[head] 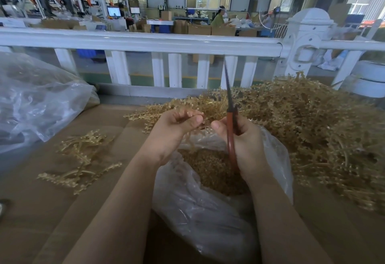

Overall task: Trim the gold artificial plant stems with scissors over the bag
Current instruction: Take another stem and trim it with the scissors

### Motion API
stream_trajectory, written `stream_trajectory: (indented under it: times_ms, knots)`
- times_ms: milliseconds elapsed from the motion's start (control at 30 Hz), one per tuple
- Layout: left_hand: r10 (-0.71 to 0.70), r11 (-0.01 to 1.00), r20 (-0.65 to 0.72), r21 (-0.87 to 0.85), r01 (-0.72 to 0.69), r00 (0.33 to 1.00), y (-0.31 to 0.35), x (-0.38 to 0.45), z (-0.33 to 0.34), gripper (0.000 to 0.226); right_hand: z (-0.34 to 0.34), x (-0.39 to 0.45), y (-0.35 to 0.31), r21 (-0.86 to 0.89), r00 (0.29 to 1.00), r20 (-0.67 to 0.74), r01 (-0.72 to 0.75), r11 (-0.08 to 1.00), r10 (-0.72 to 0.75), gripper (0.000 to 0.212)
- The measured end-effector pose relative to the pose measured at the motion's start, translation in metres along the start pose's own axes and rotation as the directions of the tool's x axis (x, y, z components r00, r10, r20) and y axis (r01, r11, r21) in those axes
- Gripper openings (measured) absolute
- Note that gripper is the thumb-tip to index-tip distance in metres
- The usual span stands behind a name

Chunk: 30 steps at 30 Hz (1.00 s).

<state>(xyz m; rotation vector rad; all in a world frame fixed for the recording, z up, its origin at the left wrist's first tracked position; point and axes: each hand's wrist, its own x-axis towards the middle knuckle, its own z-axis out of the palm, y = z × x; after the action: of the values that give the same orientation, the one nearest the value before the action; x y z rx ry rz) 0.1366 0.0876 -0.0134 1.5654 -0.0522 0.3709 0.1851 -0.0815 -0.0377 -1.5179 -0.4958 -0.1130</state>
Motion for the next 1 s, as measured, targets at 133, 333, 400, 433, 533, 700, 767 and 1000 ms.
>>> stream_trajectory:
  times_ms: [133,333,400,433,533,700,767,1000]
  knots:
    - [0.032,0.998,-0.027,0.063,-0.030,0.999,0.000,0.000,-0.004,0.009,0.002,-0.005,0.002,-0.362,0.998,0.017,0.068,0.930,-0.066,0.045]
    - [0.124,0.989,-0.044,0.090,-0.119,0.991,0.004,-0.002,-0.006,0.012,0.004,-0.008,-0.001,-0.685,0.988,0.080,0.148,0.714,-0.128,0.055]
    - [0.143,0.986,-0.042,0.094,-0.139,0.989,0.003,-0.003,-0.008,0.018,0.004,-0.008,-0.002,-0.723,0.990,0.090,0.141,0.676,-0.110,0.057]
    - [0.149,0.985,-0.047,0.091,-0.144,0.988,0.003,-0.003,-0.009,0.021,0.004,-0.008,-0.003,-0.735,0.989,0.097,0.145,0.662,-0.109,0.058]
    - [0.155,0.986,-0.065,0.072,-0.150,0.986,0.003,-0.003,-0.011,0.029,0.004,-0.009,-0.003,-0.748,0.985,0.115,0.169,0.642,-0.126,0.058]
    - [0.133,0.989,-0.032,0.070,-0.131,0.991,0.005,-0.003,-0.012,0.039,0.004,-0.008,-0.002,-0.753,0.987,0.111,0.159,0.639,-0.114,0.058]
    - [0.119,0.990,-0.018,0.072,-0.117,0.993,0.005,-0.003,-0.012,0.035,0.005,-0.008,-0.001,-0.750,0.990,0.096,0.141,0.646,-0.103,0.057]
    - [0.104,0.994,-0.025,0.043,-0.103,0.994,0.002,-0.001,-0.017,0.020,0.005,-0.007,0.001,-0.785,0.987,0.074,0.147,0.602,-0.143,0.056]
